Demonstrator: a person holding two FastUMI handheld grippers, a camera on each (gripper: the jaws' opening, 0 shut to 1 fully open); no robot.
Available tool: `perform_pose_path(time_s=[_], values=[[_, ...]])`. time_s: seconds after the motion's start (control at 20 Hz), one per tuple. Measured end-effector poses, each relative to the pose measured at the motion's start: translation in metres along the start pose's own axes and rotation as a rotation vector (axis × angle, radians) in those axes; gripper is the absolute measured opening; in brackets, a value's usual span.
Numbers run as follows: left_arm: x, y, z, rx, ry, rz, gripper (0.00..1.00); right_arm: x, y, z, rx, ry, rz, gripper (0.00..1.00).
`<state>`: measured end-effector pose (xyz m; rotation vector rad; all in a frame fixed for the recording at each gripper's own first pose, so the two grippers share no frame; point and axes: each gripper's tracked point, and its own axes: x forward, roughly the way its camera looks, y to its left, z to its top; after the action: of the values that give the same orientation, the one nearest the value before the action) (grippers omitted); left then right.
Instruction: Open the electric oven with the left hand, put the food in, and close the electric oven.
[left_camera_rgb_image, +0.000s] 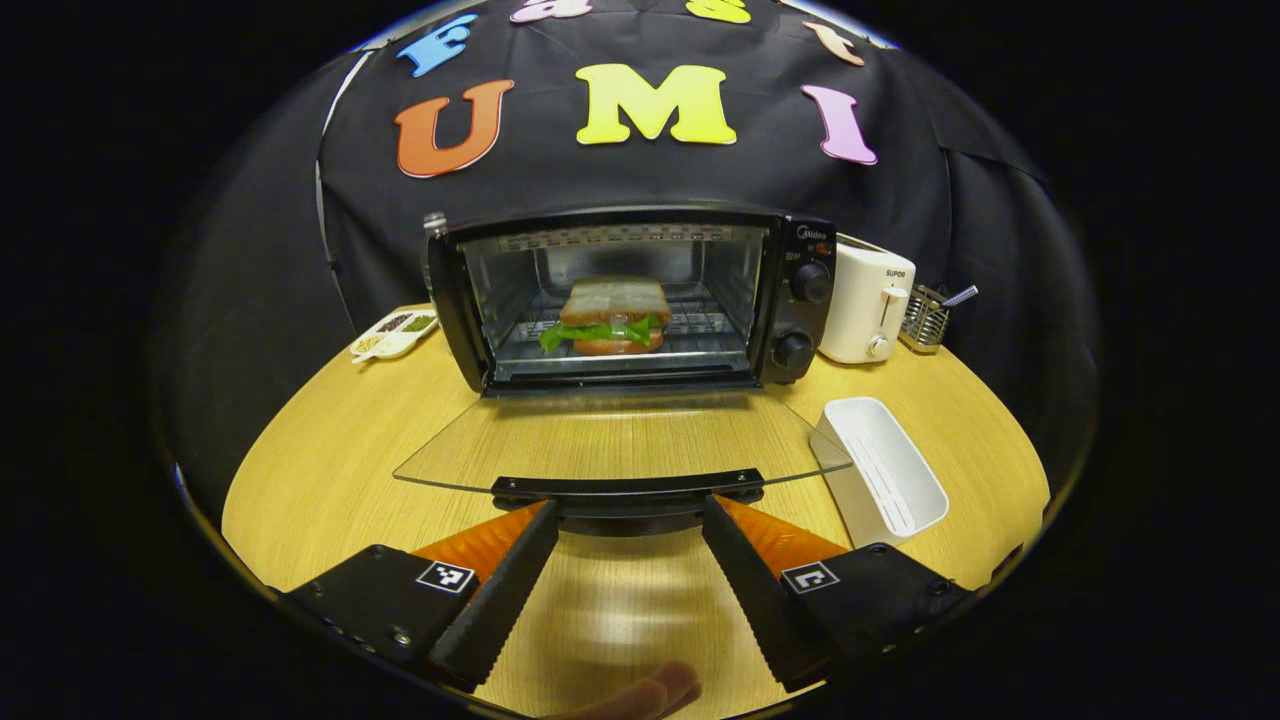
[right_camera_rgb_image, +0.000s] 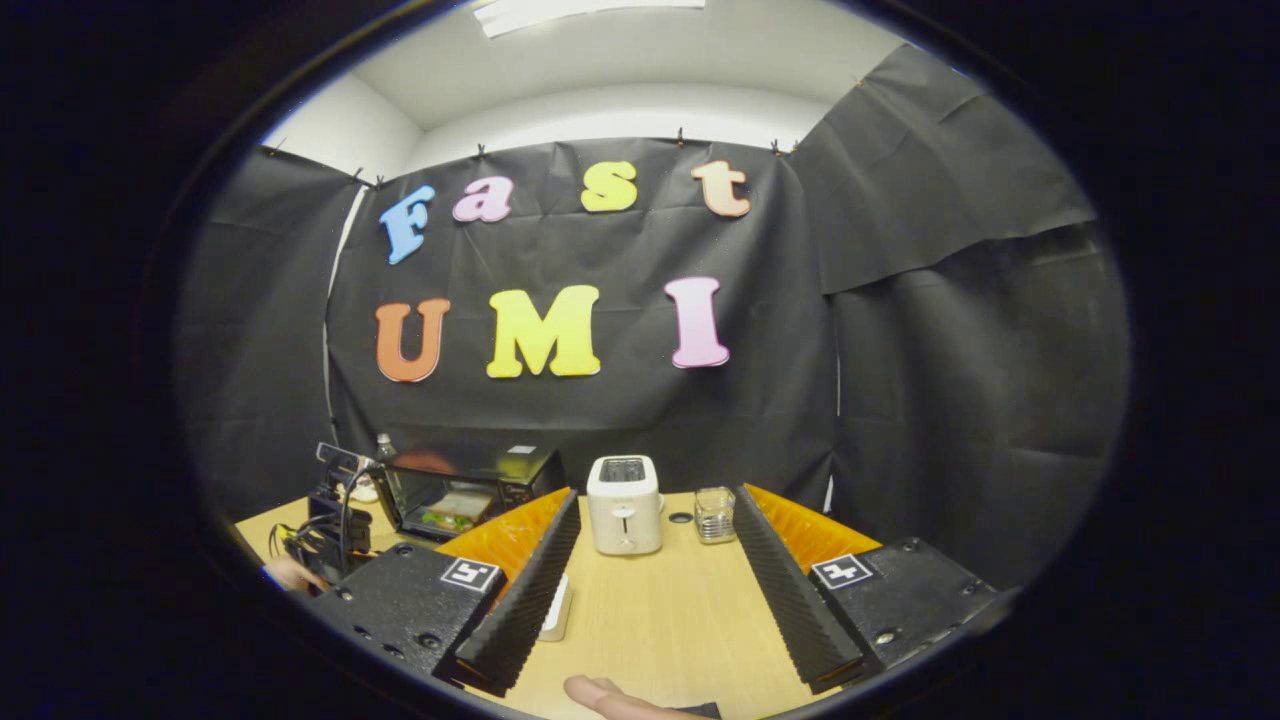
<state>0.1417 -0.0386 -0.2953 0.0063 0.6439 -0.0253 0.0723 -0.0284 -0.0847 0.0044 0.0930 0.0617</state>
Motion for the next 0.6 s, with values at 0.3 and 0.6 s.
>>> perform_pose_path(time_s=[0.3, 0.6], values=[[-0.005, 0.001, 0.024, -0.009, -0.065, 0.004, 0.96, -0.003, 0.001, -0.003, 0.004, 0.010, 0.003, 0.98], [-0.006, 0.004, 0.063, -0.006, -0.135, 0.009, 0.98, -0.005, -0.003, -0.006, 0.004, 0.018, -0.008, 0.98]])
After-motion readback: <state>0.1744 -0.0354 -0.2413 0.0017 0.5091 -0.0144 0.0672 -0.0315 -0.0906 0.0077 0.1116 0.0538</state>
